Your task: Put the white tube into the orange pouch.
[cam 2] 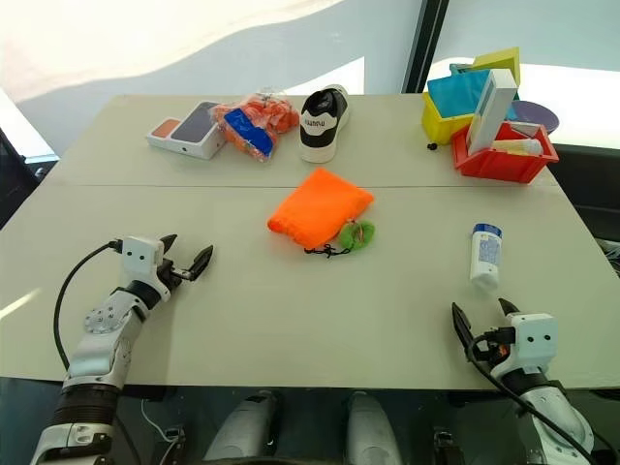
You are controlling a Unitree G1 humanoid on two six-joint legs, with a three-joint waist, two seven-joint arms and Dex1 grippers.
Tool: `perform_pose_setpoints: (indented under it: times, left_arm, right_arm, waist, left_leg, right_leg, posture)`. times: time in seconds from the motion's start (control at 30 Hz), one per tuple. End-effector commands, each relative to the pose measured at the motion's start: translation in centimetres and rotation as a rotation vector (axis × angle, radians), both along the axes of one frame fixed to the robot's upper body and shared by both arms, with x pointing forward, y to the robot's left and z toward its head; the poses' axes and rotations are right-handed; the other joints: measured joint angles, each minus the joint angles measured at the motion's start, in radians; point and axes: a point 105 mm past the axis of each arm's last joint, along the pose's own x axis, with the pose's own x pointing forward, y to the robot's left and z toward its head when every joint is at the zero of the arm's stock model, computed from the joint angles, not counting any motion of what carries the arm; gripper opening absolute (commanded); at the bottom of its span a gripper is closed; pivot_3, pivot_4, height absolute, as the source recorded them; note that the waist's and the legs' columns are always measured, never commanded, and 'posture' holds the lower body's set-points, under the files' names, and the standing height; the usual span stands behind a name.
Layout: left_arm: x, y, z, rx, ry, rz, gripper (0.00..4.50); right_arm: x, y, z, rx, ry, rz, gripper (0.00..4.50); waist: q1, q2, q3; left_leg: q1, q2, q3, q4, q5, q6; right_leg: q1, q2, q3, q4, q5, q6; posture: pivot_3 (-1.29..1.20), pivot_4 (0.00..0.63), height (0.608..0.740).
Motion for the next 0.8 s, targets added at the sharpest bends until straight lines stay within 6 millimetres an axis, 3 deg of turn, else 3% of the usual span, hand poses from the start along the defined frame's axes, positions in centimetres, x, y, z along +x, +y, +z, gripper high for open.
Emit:
perform_pose_setpoints:
  times: [0.03,0.3,0.43,0.6,0.8]
  left_arm:
    - [-0.2,0.1,-0.2,-0.009,0.014,-0.002,4.50]
    - [-0.2,-0.4,-0.3,-0.023,0.026,-0.018,4.50]
    - [-0.2,-0.4,-0.1,-0.057,0.021,-0.026,4.50]
    - [-0.3,-0.6,0.8,0.024,-0.034,-0.045,4.50]
    - [-0.3,-1.9,2.5,0.075,-0.120,-0.136,4.50]
  right_arm:
    - [-0.1,-0.9,1.1,-0.014,-0.043,-0.031,4.42]
    - [0.1,-0.1,1.5,0.003,-0.064,-0.011,4.42]
    - [0.3,1.3,2.1,0.004,-0.069,0.057,4.42]
    - [0.2,6.3,1.6,-0.010,0.011,0.328,4.42]
    - [2.0,10.2,3.3,-0.011,-0.008,0.484,4.42]
  waist:
    - [0.000,0.000,0.000]
    - [0.000,0.003,-0.002]
    - [0.000,0.004,-0.002]
    - [0.000,0.004,-0.002]
    - [-0.001,0.003,-0.002]
  left_leg:
    - [0.000,0.000,0.000,0.000,0.000,0.000]
    - [0.000,0.000,0.000,0.000,0.000,0.000]
    - [0.000,0.000,0.000,0.000,0.000,0.000]
    - [0.000,0.000,0.000,0.000,0.000,0.000]
    - [0.000,0.000,0.000,0.001,0.000,0.000]
  right_leg:
    - [0.000,0.000,0.000,0.000,0.000,0.000]
    - [0.000,0.000,0.000,0.000,0.000,0.000]
    - [0.000,0.000,0.000,0.000,0.000,0.000]
    - [0.000,0.000,0.000,0.000,0.000,0.000]
    - [0.000,0.000,0.000,0.000,0.000,0.000]
  posture:
    - [0.00,0.150,0.740]
    - [0.00,0.150,0.740]
    - [0.00,0.150,0.740]
    - [0.00,0.150,0.740]
    - [0.00,0.150,0.740]
